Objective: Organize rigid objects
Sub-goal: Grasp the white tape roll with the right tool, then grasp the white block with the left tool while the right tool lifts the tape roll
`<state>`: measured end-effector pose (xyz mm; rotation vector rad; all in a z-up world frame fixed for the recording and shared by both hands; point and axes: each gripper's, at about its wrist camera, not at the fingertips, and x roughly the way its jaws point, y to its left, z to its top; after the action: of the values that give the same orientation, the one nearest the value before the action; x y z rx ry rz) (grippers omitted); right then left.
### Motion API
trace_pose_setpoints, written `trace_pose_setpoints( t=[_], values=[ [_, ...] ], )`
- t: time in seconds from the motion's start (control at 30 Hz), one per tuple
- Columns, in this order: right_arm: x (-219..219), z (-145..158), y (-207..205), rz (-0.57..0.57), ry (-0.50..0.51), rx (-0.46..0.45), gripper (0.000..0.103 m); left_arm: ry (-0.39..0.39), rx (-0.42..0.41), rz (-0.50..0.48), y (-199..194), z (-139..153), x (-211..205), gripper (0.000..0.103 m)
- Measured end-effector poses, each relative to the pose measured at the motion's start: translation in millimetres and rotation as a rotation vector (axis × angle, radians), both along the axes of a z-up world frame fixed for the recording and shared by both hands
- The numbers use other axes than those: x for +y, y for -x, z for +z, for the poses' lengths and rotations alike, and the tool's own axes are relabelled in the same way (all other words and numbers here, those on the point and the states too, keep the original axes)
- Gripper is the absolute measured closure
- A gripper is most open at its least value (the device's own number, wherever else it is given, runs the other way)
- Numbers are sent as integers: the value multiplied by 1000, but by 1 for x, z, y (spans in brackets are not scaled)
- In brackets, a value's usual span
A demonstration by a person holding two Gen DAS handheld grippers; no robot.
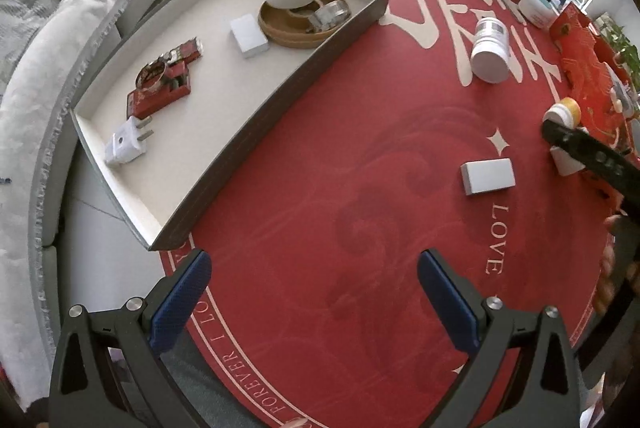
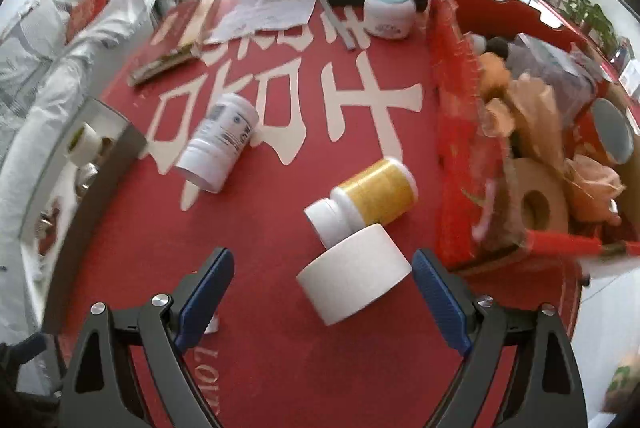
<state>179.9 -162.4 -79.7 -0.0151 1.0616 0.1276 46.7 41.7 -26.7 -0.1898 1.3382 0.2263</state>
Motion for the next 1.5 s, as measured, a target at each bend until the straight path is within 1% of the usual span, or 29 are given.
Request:
trace_pose_setpoints(
  t=[0.07, 0.13, 0.17, 0.2, 0.23, 0.37, 0.5, 0.6, 0.7, 0.8, 0.87, 0.9, 0.93, 0.97, 1.03, 1.1, 1.17, 1.2, 1.3, 1.37, 1.4, 1.43, 1.47, 1.5],
  values=[
    [1, -13, -6, -1, 7, 52, 12, 0, 4, 2, 1, 0, 0, 0],
    [1, -20, -6, -8, 8, 76, 31, -1, 5, 1, 1, 0, 0, 0],
    [3, -19, -4, 7, 21, 64, 37, 0, 5, -1, 1, 0, 0, 0],
    [3, -18, -2, 12, 31, 60, 48, 1, 4, -6, 1, 0, -1, 0],
    [3, -17, -1, 16, 25, 59, 50, 3, 4, -10, -1, 1, -2, 0],
    [-7, -16, 5, 3, -33, 84, 51, 24, -17, -50, -14, 8, -19, 0],
    [-15, -16, 23, 14, -49, 123, 51, 26, -39, -125, -39, 11, -50, 0],
    [-21, -14, 46, 30, -26, 148, 51, 54, -37, -143, -57, 5, -69, 0],
    [-27, -14, 71, 50, 21, 168, 51, 46, -23, -135, -73, -7, -86, 0],
    [-29, -16, 92, 86, 58, 181, 50, 40, -8, -101, -83, -20, -95, 0],
    [-31, -16, 103, 109, 89, 157, 47, 42, 11, -64, -87, -28, -96, 0],
    [-32, -15, 105, 113, 104, 144, 34, 30, -12, -46, -87, -30, -96, 0],
    [-33, -13, 107, 114, 121, 123, 23, 28, -10, -39, -89, -35, -96, 0],
    [-34, -10, 109, 115, 135, 93, 23, 32, -13, -27, -89, -39, -95, 0],
    [-33, -8, 108, 138, 153, 66, 23, 33, -13, 2, -89, -45, -93, 0],
    [-30, -12, 103, 159, 169, 70, 23, 31, -16, 28, -89, -52, -90, 0],
    [-27, -23, 97, 191, 172, 106, 23, 31, -19, 40, -88, -59, -87, 0],
    [-26, -27, 95, 198, 178, 114, 23, 27, -27, 47, -87, -62, -86, 0],
    [-25, -27, 97, 210, 175, 92, 23, 19, -39, 77, -82, -72, -85, 0],
    [-26, -27, 97, 213, 167, 93, 26, 22, -32, 83, -77, -76, -81, 0],
    [-26, -27, 98, 220, 159, 94, 32, 26, -21, 80, -77, -79, -80, 0],
    [-25, -26, 99, 233, 149, 95, 42, 32, -9, 74, -76, -82, -79, 1],
    [-22, -25, 101, 251, 141, 96, 48, 37, 3, 67, -82, -83, -81, 1],
    [-19, -24, 103, 265, 150, 94, 55, 38, 6, 56, -82, -84, -81, 4]
  ],
)
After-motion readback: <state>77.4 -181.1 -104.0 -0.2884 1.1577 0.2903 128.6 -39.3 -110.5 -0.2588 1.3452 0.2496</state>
